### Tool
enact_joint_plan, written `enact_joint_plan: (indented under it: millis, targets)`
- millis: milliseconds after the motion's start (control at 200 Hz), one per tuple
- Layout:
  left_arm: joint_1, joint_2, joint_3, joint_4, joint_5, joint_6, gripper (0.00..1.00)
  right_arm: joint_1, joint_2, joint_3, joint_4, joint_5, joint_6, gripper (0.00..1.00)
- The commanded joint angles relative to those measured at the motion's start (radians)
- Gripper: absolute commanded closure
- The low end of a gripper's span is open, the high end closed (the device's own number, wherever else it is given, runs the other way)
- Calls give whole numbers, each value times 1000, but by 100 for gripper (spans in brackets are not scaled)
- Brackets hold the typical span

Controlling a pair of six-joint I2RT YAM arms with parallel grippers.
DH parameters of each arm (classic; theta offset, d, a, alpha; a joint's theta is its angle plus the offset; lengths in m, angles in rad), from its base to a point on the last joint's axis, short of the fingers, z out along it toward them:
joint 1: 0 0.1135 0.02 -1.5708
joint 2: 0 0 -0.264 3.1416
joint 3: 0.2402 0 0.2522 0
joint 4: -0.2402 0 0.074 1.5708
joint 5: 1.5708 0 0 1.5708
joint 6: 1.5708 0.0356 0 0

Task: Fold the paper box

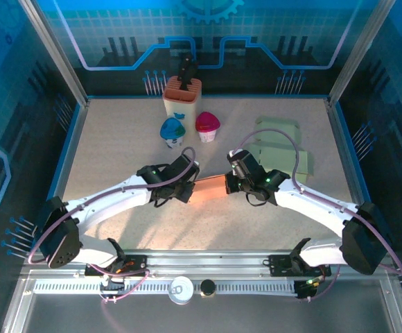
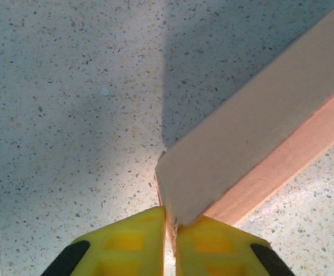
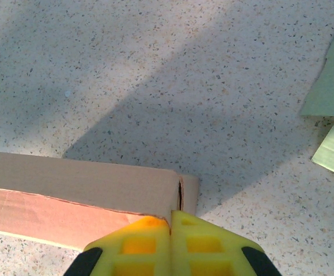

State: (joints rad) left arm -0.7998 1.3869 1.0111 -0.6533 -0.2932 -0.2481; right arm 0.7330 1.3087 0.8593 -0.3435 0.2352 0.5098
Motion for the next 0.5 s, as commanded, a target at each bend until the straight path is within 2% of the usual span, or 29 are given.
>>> enact_joint_plan:
  millis: [0,90,185,265,495]
  targets:
    - [-7,9,31,6,-15,-27,91,15,0,15,-54,9,21,100]
    - [-7,12,47,-6,-2,-52,90,19,0,15,-63,15,27,100]
    - [-7,13,58,-9,25,-92,80,26,3,14,-65,20,33,100]
    - [-7,15,58,-5,34,-106,78,31,5,15,-65,28,38,100]
    - [-8,23,59,-15,24,-92,82,31,5,15,-66,34,41,100]
